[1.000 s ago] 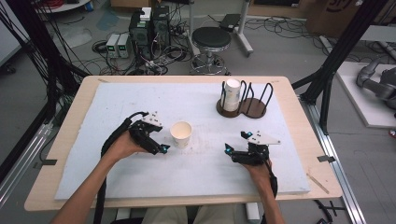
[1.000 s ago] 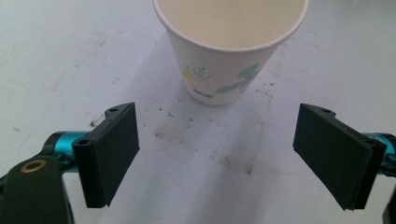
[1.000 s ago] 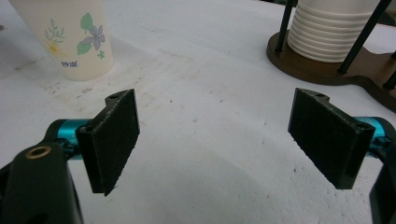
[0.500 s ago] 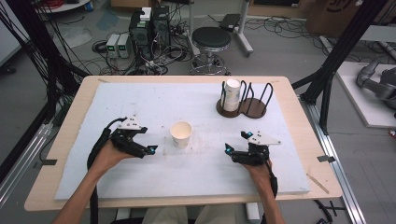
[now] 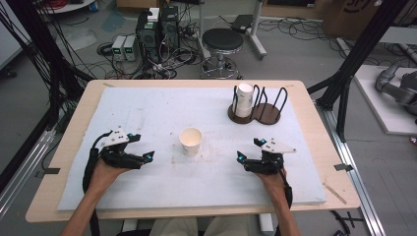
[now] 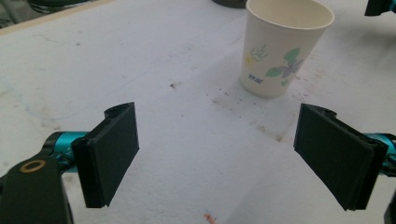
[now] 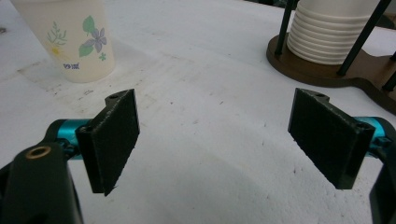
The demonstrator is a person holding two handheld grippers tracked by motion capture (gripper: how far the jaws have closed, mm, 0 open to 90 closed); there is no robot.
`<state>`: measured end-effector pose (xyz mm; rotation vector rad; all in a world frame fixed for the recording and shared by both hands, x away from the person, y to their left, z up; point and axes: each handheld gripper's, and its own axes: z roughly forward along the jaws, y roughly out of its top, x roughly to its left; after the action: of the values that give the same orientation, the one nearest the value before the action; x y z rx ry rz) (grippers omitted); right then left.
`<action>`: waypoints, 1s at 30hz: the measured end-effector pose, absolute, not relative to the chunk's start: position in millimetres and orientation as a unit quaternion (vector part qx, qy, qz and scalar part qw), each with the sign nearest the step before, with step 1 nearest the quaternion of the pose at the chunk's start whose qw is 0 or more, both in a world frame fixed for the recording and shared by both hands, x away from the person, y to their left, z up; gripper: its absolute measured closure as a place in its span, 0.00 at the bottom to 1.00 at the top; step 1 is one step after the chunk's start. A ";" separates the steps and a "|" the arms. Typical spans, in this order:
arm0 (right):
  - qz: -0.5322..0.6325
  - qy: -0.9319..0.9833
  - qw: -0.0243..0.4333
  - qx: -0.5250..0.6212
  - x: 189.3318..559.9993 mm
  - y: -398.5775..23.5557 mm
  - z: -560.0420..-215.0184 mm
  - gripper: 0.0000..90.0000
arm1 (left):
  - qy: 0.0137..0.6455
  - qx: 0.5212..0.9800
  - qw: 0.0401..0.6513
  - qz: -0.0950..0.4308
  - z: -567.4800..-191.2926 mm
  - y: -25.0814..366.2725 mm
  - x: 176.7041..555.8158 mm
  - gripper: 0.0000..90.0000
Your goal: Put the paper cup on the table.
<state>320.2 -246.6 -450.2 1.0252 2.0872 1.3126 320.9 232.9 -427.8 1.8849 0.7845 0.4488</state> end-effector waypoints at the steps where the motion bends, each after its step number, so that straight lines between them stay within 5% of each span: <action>1: 0.478 0.760 0.234 0.373 320.1 -246.6 -450.3 0.19 | 0.329 0.774 0.507 0.191 -429.4 235.7 319.1 0.16; 30: 0.489 0.756 0.235 0.366 317.4 -248.1 -450.4 0.19 | 0.368 0.708 0.551 0.245 -457.2 264.0 306.3 0.16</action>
<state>317.4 -248.1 -450.4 1.0049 2.0743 1.3414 306.3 264.0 -457.2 1.6754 0.8716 0.5798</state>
